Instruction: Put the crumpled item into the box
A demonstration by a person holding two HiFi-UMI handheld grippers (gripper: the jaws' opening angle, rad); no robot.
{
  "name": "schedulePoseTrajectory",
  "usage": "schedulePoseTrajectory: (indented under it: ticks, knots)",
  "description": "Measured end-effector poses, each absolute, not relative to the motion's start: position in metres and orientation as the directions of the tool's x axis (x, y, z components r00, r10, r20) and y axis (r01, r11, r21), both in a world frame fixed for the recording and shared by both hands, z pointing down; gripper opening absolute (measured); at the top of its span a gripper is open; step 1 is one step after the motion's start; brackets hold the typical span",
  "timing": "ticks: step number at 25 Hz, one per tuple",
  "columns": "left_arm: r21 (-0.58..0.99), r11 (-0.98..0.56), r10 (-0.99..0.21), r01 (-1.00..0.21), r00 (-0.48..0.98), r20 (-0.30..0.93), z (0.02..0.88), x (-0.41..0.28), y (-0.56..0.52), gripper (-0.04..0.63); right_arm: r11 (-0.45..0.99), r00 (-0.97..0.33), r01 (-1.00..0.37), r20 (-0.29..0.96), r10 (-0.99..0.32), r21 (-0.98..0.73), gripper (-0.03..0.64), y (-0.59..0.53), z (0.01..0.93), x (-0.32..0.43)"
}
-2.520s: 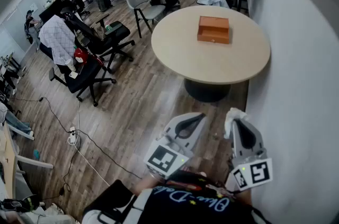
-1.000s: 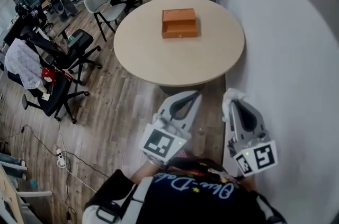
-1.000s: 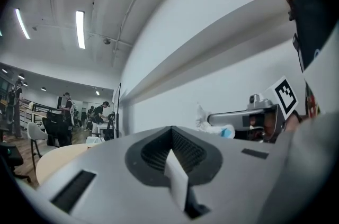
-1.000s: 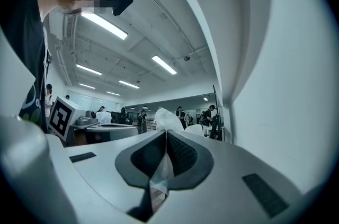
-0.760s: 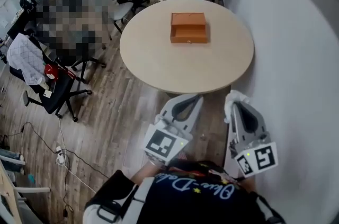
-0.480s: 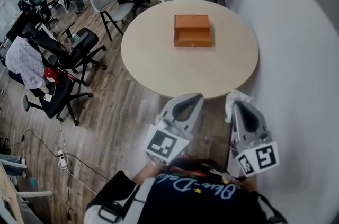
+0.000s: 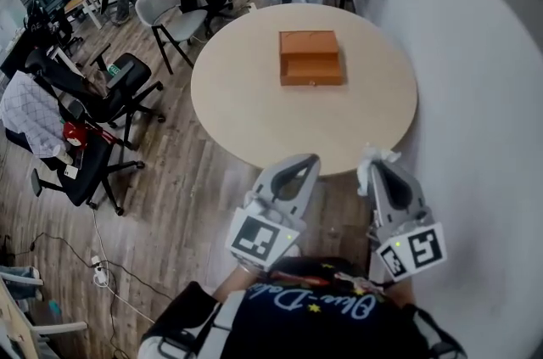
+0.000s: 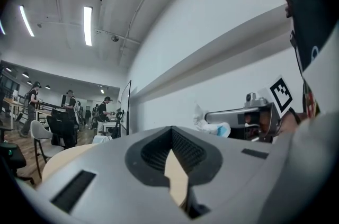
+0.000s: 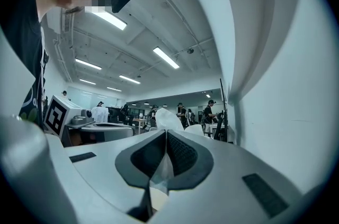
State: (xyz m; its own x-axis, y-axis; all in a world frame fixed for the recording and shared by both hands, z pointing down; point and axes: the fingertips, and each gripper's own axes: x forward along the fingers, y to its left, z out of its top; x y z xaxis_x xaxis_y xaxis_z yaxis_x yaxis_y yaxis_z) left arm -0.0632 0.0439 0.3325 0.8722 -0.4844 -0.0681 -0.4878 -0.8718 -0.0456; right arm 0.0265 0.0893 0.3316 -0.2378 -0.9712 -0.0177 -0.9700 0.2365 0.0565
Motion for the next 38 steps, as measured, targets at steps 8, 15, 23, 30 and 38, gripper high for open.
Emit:
schedulePoseTrajectory:
  ticks: [8,15,23,30,38]
  knots:
    - [-0.012,-0.878,-0.476,-0.478,0.878,-0.055,0.338,-0.065,0.028,-0.008,0.219,-0.219,-0.974,0.001,-0.976,0.049,0.005,0.076,0.329,0.024]
    - [0.005,-0.873,-0.487,-0.487,0.873,-0.035,0.344,-0.052,0.017,-0.008,0.231,-0.231,-0.973,0.006,-0.973,0.012,0.005,0.065,0.334,0.035]
    - [-0.024,-0.833,-0.553,-0.553,0.833,-0.005,0.342,-0.040,-0.022,-0.008,0.293,-0.292,-0.956,-0.003,-0.956,-0.015,0.005,0.020,0.337,0.055]
    - [-0.030,-0.816,-0.579,-0.578,0.815,0.034,0.350,-0.014,-0.057,-0.008,0.317,-0.318,-0.947,0.004,-0.948,-0.053,0.005,-0.018,0.348,0.084]
    - [-0.042,-0.809,-0.588,-0.587,0.807,0.054,0.350,0.021,-0.099,-0.008,0.305,-0.307,-0.946,0.004,-0.952,-0.106,0.005,-0.056,0.352,0.123]
